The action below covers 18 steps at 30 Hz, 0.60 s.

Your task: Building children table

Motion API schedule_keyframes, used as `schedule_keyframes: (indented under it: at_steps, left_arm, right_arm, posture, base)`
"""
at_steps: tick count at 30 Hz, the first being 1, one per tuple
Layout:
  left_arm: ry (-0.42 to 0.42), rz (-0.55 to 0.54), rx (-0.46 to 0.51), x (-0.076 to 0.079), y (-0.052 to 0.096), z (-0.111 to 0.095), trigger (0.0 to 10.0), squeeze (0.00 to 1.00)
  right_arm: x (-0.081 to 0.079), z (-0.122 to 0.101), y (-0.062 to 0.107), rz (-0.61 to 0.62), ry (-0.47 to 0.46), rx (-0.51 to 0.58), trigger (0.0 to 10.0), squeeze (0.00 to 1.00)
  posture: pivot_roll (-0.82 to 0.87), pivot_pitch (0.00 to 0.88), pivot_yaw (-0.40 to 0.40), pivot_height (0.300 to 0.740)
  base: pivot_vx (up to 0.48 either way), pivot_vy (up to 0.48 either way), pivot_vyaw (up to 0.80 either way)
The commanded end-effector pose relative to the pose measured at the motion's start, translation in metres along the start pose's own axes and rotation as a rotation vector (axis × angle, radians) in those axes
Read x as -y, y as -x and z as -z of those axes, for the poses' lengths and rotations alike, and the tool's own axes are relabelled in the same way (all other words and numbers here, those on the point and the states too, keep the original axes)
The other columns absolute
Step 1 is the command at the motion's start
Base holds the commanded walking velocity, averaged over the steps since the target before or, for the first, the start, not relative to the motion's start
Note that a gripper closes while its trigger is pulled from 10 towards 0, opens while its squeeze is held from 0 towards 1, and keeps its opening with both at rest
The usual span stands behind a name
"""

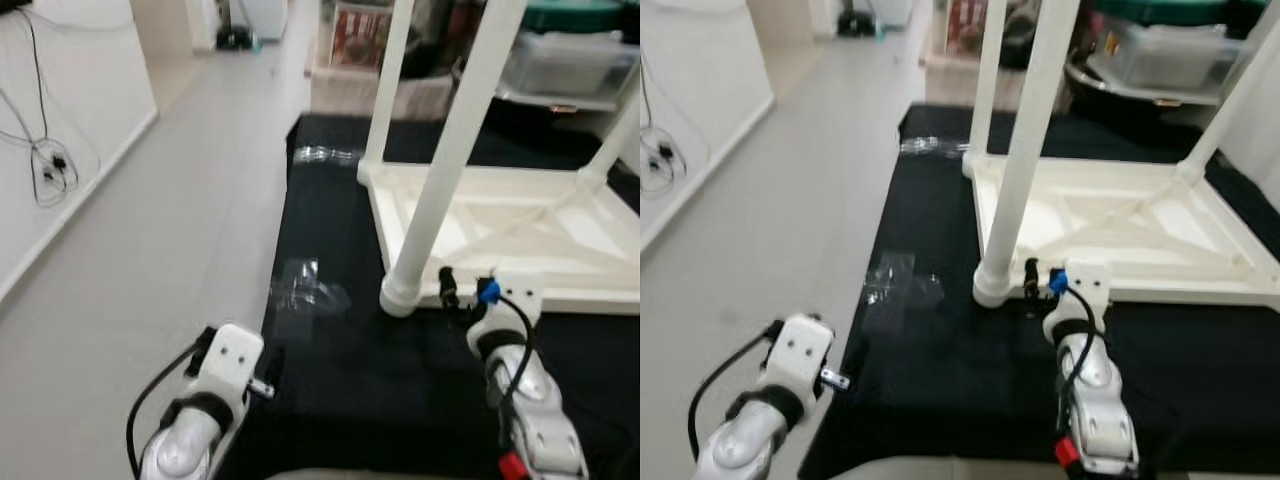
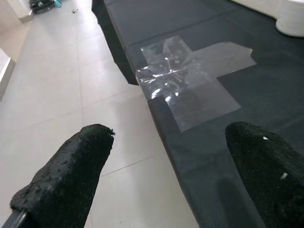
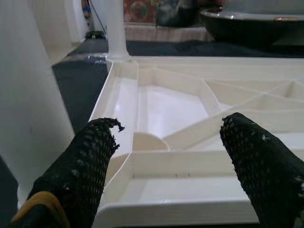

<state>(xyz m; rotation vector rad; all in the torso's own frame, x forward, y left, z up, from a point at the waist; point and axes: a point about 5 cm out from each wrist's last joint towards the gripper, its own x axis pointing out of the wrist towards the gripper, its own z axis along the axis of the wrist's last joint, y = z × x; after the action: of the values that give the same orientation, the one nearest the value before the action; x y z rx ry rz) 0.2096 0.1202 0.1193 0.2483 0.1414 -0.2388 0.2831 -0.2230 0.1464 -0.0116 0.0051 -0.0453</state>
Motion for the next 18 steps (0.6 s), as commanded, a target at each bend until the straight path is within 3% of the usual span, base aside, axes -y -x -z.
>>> schedule_keyframes:
  at_steps: [1,3,6,8,11,15,16,17,18]
  left_arm:
    - [-0.003,0.005,-0.019,0.001,0.000,0.003,10.0,0.00]
    - [0.000,0.006,-0.017,0.001,0.000,0.003,10.0,0.00]
    - [0.003,0.004,-0.017,0.001,0.001,0.002,10.0,0.00]
    - [0.002,0.004,-0.018,0.001,0.001,0.002,10.0,0.00]
    - [0.006,0.005,-0.020,0.001,0.001,0.002,10.0,0.00]
    - [0.005,0.007,-0.018,0.000,0.000,0.002,10.0,0.00]
    - [0.004,0.007,-0.018,0.000,0.000,0.002,10.0,0.00]
    - [0.004,0.007,-0.016,0.000,0.000,0.001,10.0,0.00]
    - [0.005,0.007,-0.015,0.000,0.000,0.001,10.0,0.00]
  right_arm:
    - [0.004,0.003,-0.005,-0.148,-0.017,-0.069,10.0,0.00]
    - [0.023,-0.001,-0.012,-0.267,0.086,-0.135,10.0,0.00]
    - [0.046,-0.006,-0.015,-0.303,0.169,-0.205,10.0,0.00]
    - [0.050,-0.007,-0.015,-0.306,0.169,-0.224,10.0,0.00]
    - [0.062,-0.011,-0.007,-0.474,0.314,-0.329,10.0,0.00]
    - [0.060,-0.023,-0.005,-0.616,0.258,-0.312,10.0,0.00]
    - [0.057,-0.029,-0.005,-0.663,0.217,-0.277,10.0,0.11]
    - [0.056,-0.036,-0.010,-0.681,0.171,-0.244,10.0,1.00]
    - [0.055,-0.040,-0.013,-0.690,0.141,-0.223,10.0,1.00]
  posture:
    - [0.10,0.055,-0.063,0.740]
    - [0.10,0.061,-0.061,0.740]
    - [0.10,0.062,-0.064,0.740]
    - [0.10,0.062,-0.064,0.740]
    - [0.10,0.073,-0.060,0.740]
    - [0.10,0.081,-0.057,0.740]
    - [0.10,0.081,-0.058,0.740]
    - [0.10,0.081,-0.060,0.740]
    - [0.10,0.081,-0.060,0.740]
  base:
    - [0.000,0.000,0.00]
    - [0.000,0.000,0.00]
    - [0.000,0.000,0.00]
    - [0.000,0.000,0.00]
    - [0.000,0.000,0.00]
    - [0.000,0.000,0.00]
    - [0.000,0.000,0.00]
    - [0.000,0.000,0.00]
    - [0.000,0.000,0.00]
